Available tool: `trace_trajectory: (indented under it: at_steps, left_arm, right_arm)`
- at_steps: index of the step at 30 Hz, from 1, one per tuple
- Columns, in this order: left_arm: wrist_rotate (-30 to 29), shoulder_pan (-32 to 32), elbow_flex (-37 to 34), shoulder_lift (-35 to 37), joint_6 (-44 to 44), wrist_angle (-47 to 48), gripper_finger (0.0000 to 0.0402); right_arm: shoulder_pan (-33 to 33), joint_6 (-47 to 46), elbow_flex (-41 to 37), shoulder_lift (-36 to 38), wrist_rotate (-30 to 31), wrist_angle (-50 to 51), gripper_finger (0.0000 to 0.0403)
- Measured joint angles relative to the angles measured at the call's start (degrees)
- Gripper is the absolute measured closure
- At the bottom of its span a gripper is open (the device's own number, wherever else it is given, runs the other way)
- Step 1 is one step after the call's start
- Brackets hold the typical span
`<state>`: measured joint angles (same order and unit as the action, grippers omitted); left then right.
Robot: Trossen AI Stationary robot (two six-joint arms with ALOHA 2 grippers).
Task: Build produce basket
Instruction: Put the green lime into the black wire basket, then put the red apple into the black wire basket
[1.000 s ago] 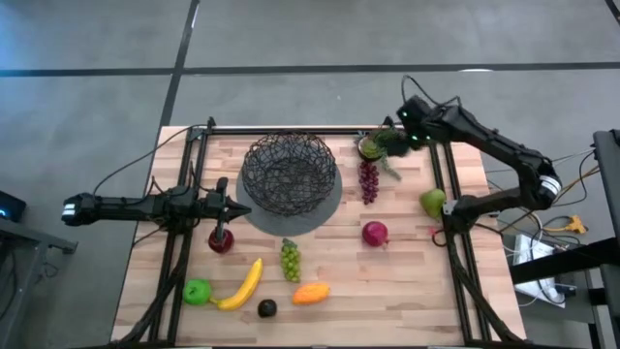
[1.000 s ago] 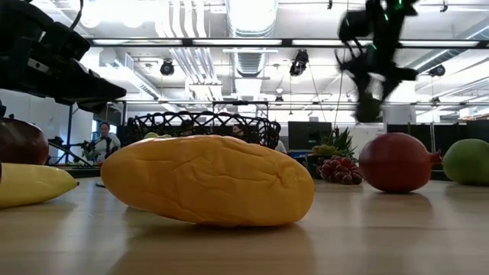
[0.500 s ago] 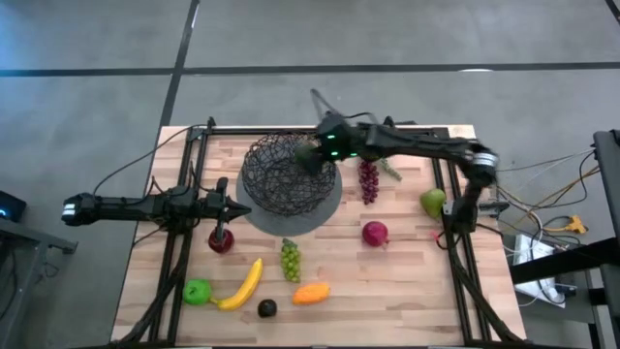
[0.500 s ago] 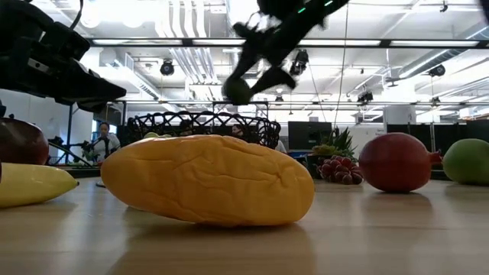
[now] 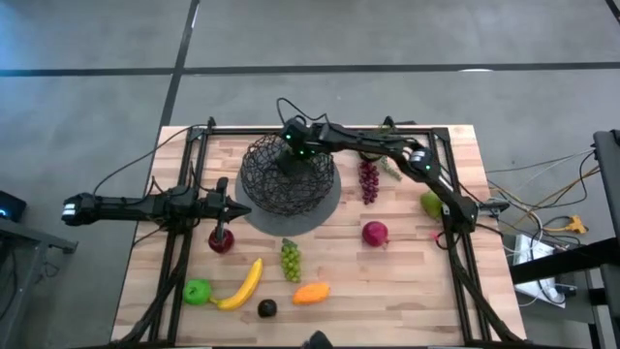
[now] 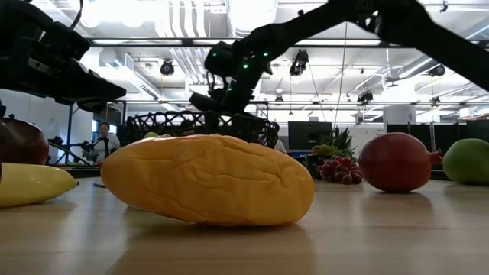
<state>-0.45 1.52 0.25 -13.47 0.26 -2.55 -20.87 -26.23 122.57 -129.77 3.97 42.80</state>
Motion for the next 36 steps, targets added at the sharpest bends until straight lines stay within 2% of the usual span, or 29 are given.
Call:
trace_trajectory:
  at_steps: [5, 10, 16, 20, 23, 25, 27, 29, 34, 36]
  left_arm:
    - [0.00, 0.00, 0.00, 0.00, -0.03, 0.00, 0.0400]
    - [0.00, 0.00, 0.00, 0.01, 0.06, 0.04, 0.0400]
    - [0.02, 0.00, 0.00, 0.15, -0.01, -0.74, 0.0400]
    - [0.20, 0.00, 0.00, 0.00, -4.96, -8.17, 0.0400]
    - [-0.58, 0.00, 0.00, -0.01, -17.25, -17.48, 0.0400]
    - [-3.24, 0.00, 0.00, -0.13, -28.46, -24.52, 0.0400]
    - [-6.42, 0.00, -0.02, -0.11, -34.84, -31.02, 0.0400]
    - [-10.75, 0.00, -0.02, -0.14, -35.88, -35.77, 0.0400]
    - [-17.13, 0.00, 0.31, -0.38, -34.38, -46.47, 0.0400]
    - [-20.00, 0.03, 1.66, -0.77, -33.84, -45.90, 0.0400]
  right_arm:
    - [-0.14, 1.92, 7.42, -4.11, -0.18, 5.72, 0.0096]
    - [-0.16, 5.74, 10.49, -3.94, 0.22, 8.64, 0.0054]
    - [0.74, 13.03, 10.35, 3.65, 2.16, 10.70, 0.0068]
    - [3.61, 23.67, 8.72, 10.86, 2.10, 14.48, 0.0089]
    - [5.75, 28.10, 3.78, 16.78, 2.05, 16.23, 0.0104]
    - [6.90, 27.72, -1.20, 21.00, 2.05, 16.48, 0.0114]
    - [7.69, 25.84, -7.56, 25.66, 2.25, 16.12, 0.0124]
    - [8.57, 22.60, -14.68, 30.27, 3.81, 14.40, 0.0133]
    - [11.05, 14.83, -31.62, 40.84, 7.03, 5.60, 0.0152]
    - [11.64, 13.30, -36.99, 44.75, 7.14, 1.14, 0.0158]
